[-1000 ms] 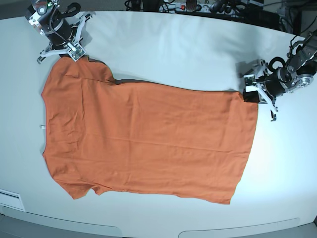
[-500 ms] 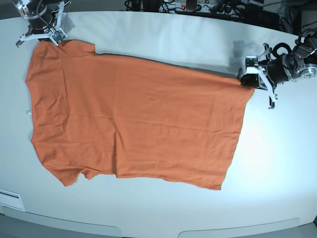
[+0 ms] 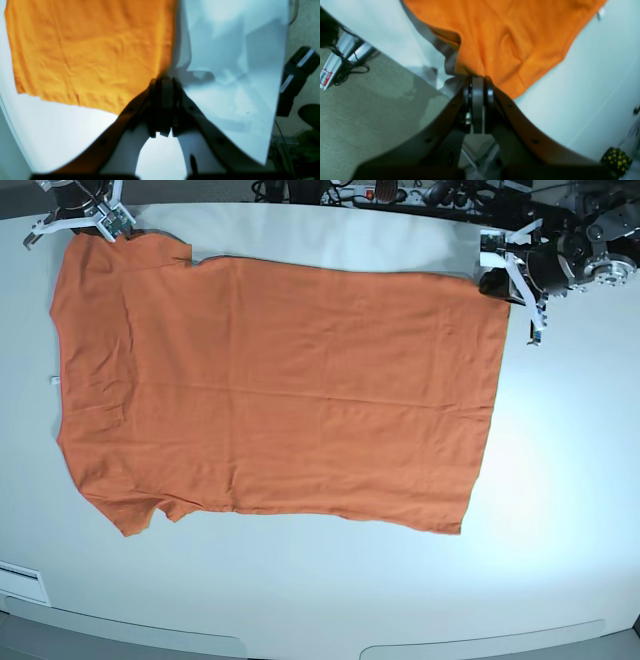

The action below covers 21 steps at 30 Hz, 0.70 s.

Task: Fold the T-shirt properly
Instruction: 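Lift the back edge with both grippers and fold it over the shirt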

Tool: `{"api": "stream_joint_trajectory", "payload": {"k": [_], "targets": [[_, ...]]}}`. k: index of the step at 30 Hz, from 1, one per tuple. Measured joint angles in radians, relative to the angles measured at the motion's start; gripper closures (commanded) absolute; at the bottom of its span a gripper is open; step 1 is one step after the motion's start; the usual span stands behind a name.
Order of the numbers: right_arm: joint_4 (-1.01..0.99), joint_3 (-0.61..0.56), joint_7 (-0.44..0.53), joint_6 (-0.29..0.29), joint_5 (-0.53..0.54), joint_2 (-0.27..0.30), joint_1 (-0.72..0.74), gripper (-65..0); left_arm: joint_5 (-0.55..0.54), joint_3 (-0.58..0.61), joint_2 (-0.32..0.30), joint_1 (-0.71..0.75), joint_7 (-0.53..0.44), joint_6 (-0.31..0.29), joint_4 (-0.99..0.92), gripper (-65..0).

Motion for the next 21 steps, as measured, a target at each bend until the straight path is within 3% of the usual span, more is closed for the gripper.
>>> {"api": "stream_joint_trajectory", "payload": {"k": [7,12,14,18,21], "targets": [[0.0,0.0,-0.01,-0.003,-0.021,-0.001,-0.012,0.0,0.005,-0.002,0.0,0.064,0.084,0.006,0.072,0.0],[0.0,0.0,0.066,-0.019,-0.08,-0.001,0.002,0.0,0.011,-0.002,0.004,0.085,0.11,0.02,0.104,0.0],[0.0,0.0,0.085,0.014,-0.064,-0.001,0.042,0.0,0.054,-0.002,0.019,0.074,0.109,0.083,0.094,0.0],[0.0,0.0,0.118,0.068,-0.016,-0.005,0.147,0.0,0.058,-0.004,0.071,0.011,0.101,0.093,0.048,0.0],[0.0,0.001,0.121,0.065,-0.02,0.003,0.214,0.0,0.089,-0.004,0.112,-0.034,0.111,0.116,0.024,0.0]]}}
